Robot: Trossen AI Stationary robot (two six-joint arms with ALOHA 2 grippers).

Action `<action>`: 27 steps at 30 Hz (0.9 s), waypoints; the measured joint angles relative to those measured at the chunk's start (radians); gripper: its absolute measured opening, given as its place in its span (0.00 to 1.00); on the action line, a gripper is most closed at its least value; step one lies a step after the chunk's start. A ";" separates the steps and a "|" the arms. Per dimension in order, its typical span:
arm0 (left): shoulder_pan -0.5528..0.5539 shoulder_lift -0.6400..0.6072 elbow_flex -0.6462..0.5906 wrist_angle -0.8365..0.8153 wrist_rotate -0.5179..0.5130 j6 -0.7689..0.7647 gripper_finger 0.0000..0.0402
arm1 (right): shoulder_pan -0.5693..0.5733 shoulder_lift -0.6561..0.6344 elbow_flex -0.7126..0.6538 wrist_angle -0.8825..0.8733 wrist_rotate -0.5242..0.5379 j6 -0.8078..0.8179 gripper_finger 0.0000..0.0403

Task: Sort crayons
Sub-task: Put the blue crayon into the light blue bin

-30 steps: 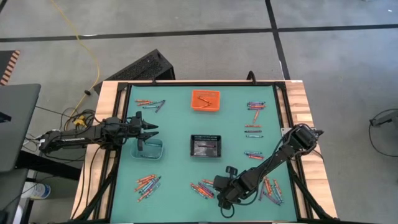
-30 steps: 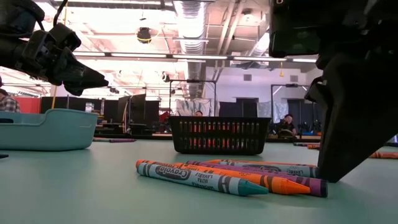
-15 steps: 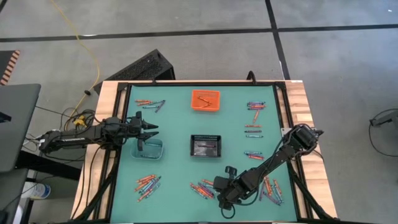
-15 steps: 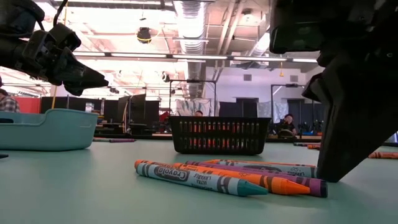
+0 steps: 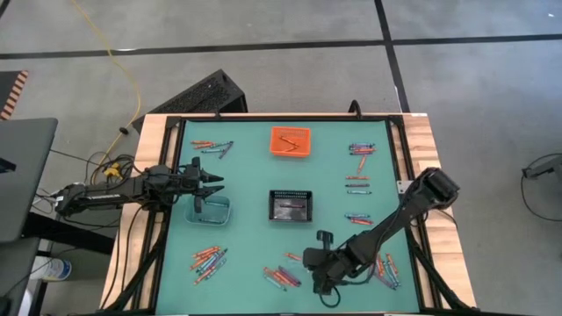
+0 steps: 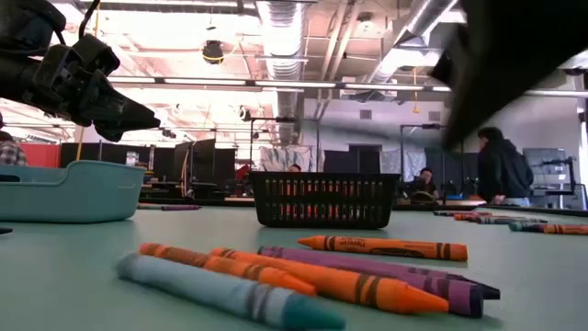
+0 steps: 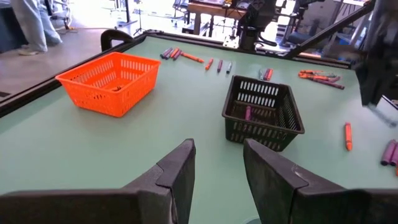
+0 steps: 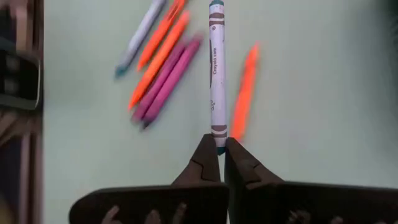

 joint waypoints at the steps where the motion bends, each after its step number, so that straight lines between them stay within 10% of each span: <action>1: 0.000 0.000 0.000 0.000 0.000 0.000 0.31 | -0.009 -0.014 0.000 0.005 0.033 -0.022 0.00; 12: 0.000 0.000 0.000 0.000 0.000 0.000 0.31 | -0.190 0.076 0.020 0.455 -0.111 -0.386 0.00; 27: 0.000 0.000 0.000 0.000 0.000 0.000 0.31 | -0.442 0.378 0.455 0.476 -0.213 -0.678 0.00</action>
